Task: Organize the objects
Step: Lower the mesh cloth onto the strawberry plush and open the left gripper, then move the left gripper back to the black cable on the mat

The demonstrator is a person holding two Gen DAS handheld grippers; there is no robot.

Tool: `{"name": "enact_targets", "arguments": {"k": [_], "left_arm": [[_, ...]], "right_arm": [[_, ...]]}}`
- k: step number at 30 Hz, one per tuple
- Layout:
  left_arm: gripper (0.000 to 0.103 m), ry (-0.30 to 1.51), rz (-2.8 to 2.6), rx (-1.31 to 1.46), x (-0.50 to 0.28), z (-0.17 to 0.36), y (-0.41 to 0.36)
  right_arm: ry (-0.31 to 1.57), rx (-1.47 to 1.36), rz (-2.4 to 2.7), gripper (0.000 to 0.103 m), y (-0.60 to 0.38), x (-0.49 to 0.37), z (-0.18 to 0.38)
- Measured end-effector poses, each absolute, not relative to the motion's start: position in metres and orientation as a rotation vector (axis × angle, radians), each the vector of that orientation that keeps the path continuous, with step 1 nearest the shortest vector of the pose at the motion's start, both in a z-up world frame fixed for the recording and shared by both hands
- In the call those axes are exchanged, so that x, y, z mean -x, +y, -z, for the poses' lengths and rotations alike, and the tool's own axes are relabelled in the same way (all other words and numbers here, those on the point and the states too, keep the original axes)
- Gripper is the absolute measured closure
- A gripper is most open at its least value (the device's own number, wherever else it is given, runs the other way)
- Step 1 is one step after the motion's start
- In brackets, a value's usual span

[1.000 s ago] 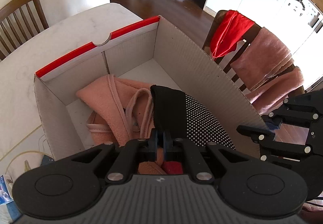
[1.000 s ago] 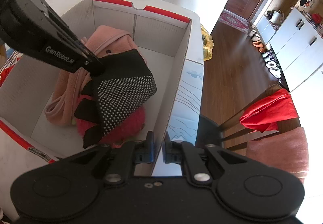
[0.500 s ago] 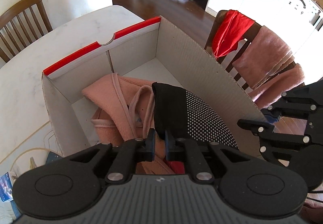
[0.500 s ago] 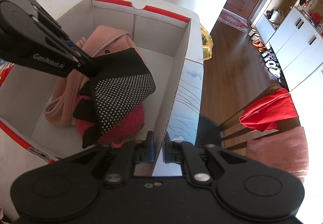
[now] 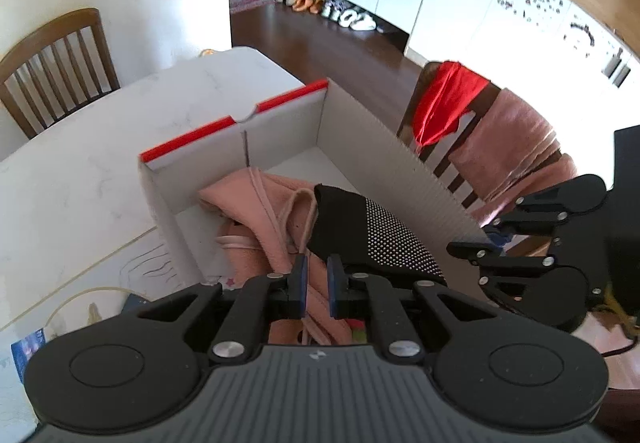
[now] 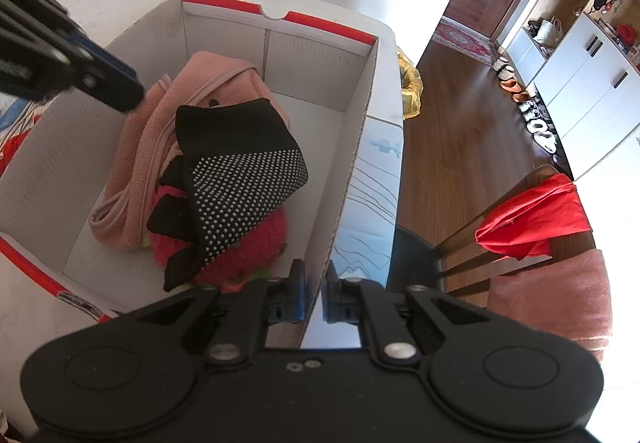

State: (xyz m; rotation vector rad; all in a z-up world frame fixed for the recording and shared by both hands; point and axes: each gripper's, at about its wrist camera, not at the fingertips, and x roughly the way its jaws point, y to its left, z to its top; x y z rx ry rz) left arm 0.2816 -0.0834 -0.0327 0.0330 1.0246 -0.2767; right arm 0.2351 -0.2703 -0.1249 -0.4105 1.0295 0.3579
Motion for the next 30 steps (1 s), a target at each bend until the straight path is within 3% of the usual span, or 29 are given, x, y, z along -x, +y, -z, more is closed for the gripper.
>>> {"name": "enact_targets", "arguments": {"k": [2, 5, 8, 10, 14, 22, 30], "left_arm": [[0.094, 1.009, 0.269, -0.020, -0.275, 0.025, -0.077], [0.082, 0.984, 0.240, -0.004, -0.264, 0.016, -0.065], [0.061, 0.960, 0.204, 0.001, -0.255, 0.010, -0.052], [0.039, 0.942, 0.174, 0.003, -0.247, 0.006, -0.042], [0.036, 0.932, 0.110, 0.027, -0.234, 0.002, -0.019], [0.021, 0.941, -0.013, 0.111, -0.206, 0.006, 0.030], [0.014, 0.964, -0.169, 0.182, -0.182, 0.026, 0.080]], "right_arm": [[1.031, 0.411, -0.358, 0.095, -0.271, -0.235, 0.125], [1.031, 0.410, -0.358, 0.095, -0.271, -0.235, 0.125], [1.032, 0.410, -0.358, 0.095, -0.271, -0.235, 0.124], [1.032, 0.410, -0.358, 0.095, -0.271, -0.235, 0.124], [1.032, 0.408, -0.359, 0.095, -0.271, -0.235, 0.125], [1.034, 0.404, -0.358, 0.094, -0.272, -0.235, 0.124], [1.036, 0.405, -0.358, 0.094, -0.272, -0.235, 0.123]]}}
